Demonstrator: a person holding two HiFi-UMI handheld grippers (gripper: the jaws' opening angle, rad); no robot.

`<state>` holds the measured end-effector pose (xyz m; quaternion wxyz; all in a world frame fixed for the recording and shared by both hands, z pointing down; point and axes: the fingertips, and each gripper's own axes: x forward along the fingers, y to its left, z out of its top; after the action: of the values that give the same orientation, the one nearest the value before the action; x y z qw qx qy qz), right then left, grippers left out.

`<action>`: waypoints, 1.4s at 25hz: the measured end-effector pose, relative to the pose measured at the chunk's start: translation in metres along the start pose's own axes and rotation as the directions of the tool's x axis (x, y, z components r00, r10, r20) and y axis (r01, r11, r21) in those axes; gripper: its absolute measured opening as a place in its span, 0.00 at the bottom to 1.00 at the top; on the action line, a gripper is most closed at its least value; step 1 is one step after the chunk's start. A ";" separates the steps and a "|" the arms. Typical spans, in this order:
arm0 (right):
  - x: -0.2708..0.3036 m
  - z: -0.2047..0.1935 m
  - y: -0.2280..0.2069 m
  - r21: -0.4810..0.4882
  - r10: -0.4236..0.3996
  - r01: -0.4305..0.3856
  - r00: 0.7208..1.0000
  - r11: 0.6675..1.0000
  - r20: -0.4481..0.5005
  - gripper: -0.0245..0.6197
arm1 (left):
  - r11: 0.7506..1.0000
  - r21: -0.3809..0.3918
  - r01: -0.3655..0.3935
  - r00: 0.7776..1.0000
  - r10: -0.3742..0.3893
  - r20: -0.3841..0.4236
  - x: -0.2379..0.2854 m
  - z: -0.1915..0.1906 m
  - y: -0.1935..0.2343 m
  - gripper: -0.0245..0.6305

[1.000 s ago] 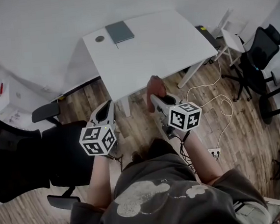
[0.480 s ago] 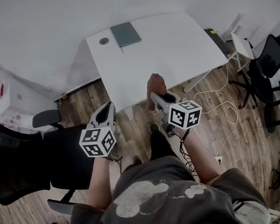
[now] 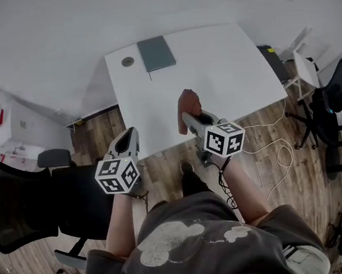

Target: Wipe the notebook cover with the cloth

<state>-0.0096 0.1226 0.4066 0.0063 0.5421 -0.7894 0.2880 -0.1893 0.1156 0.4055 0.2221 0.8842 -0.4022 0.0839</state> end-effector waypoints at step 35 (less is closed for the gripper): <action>0.116 0.081 -0.123 -0.019 0.142 -0.146 0.981 0.989 -0.131 0.21 | 0.992 -0.049 -0.120 0.993 0.119 -0.023 0.166 0.054 0.019 0.04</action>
<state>0.0728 -0.0434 0.4314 0.0443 0.4635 -0.8286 0.3109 -0.0947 -0.0322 0.4179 0.2427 0.8519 -0.4540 0.0958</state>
